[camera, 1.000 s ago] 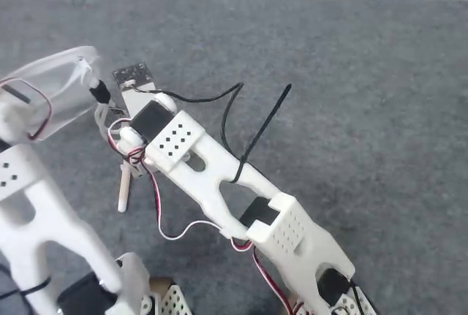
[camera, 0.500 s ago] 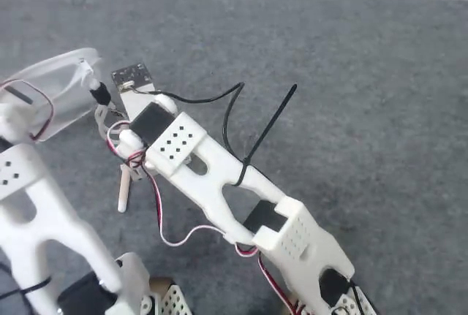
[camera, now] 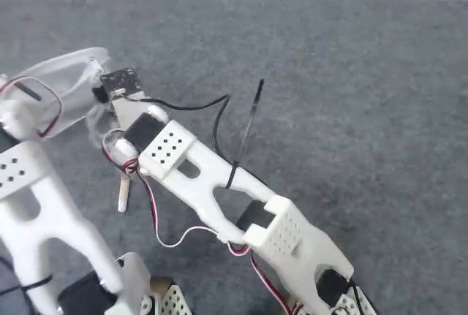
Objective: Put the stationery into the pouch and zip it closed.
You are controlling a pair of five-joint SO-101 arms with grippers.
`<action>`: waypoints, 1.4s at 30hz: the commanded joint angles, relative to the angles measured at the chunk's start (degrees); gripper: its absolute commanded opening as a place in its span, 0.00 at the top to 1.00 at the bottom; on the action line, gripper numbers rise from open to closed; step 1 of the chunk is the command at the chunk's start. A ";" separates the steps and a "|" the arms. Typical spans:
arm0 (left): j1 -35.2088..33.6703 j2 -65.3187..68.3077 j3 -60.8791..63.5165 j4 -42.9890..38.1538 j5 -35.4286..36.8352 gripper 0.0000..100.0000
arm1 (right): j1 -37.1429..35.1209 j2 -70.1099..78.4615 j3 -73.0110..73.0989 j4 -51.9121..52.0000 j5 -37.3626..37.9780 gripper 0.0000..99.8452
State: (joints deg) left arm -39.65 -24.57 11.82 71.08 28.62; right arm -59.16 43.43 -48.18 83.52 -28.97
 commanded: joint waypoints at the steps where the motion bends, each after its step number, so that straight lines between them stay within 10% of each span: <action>1: 0.44 -4.22 -1.36 -3.25 0.62 0.99 | -0.75 -0.57 -0.88 -3.91 0.35 0.99; 11: 0.53 -4.40 -1.54 -3.60 -0.53 0.99 | -0.84 -0.31 -3.96 -3.82 0.35 0.98; 20: 0.53 -4.48 -1.54 -3.25 -0.70 0.99 | -0.84 2.33 -4.13 -4.35 -2.99 0.71; 42: 0.53 -4.48 -1.36 -3.25 -0.88 0.99 | -0.13 11.38 -3.96 -23.52 -2.90 0.75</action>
State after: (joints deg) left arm -39.56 -24.75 11.82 69.85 28.26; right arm -59.34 53.98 -48.97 63.03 -31.52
